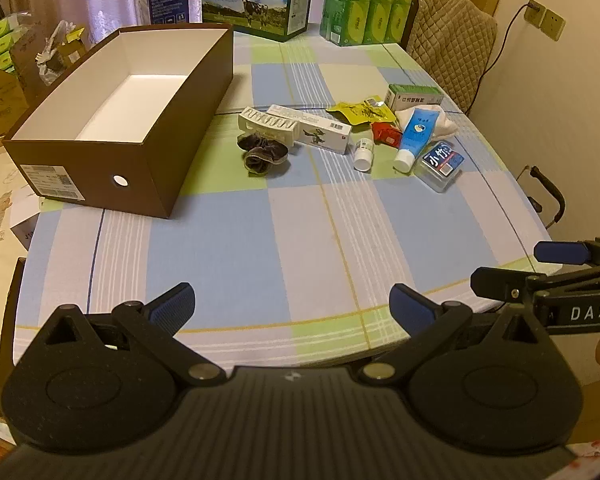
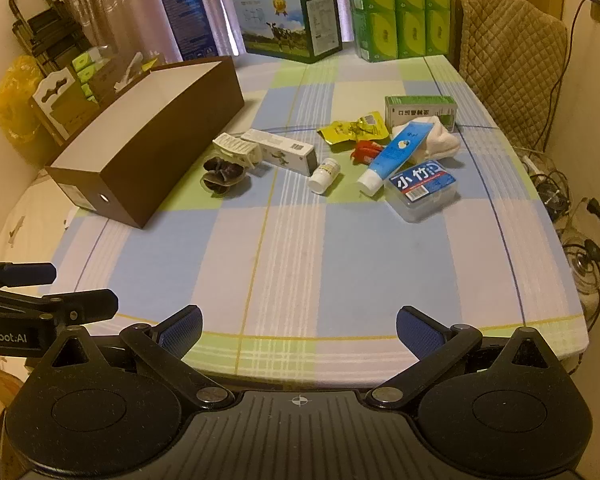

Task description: Organize objects

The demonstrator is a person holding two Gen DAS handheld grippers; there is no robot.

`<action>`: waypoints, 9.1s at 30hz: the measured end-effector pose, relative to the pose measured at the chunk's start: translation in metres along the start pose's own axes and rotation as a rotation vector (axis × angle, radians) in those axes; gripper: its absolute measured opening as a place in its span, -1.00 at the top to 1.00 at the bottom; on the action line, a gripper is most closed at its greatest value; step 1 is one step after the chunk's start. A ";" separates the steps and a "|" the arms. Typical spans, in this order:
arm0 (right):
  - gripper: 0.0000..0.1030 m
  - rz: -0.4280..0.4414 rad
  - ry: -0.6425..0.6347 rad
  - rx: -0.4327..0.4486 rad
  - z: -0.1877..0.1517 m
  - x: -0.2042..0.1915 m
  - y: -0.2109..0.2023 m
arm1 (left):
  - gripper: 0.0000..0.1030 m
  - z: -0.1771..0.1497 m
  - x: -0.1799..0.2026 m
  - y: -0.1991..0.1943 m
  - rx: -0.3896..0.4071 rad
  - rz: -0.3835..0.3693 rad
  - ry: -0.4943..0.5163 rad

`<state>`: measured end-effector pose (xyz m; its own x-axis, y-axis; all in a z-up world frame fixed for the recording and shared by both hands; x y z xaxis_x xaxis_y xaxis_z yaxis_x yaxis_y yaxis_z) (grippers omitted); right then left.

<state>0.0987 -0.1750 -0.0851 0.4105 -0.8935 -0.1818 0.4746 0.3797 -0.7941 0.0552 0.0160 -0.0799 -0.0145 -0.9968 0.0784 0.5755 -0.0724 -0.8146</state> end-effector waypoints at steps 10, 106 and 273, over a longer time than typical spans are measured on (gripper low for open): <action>-0.96 -0.003 0.020 0.002 -0.003 -0.008 0.002 | -0.99 -0.002 -0.006 0.002 -0.011 -0.005 0.017; -0.39 -0.235 0.262 -0.075 0.094 0.215 0.147 | -0.75 0.114 -0.019 0.200 -0.067 0.152 -0.017; -0.37 0.286 -0.149 0.035 0.162 -0.156 0.124 | -0.43 0.138 -0.177 0.054 0.027 0.048 0.093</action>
<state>0.2195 0.0502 -0.0612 0.6392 -0.7054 -0.3063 0.3487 0.6208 -0.7022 0.2015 0.1936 -0.0580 -0.0620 -0.9980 -0.0151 0.5988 -0.0251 -0.8005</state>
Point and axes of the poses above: each gripper's, at about its wrist camera, not at the fingertips, and y roughly the way its jaws point, x to its right, z to its top, the point moved 9 cm from there along y, roughly the way its jaws point, and after that the axes turned 1 degree about x, right-handed, at the moved point
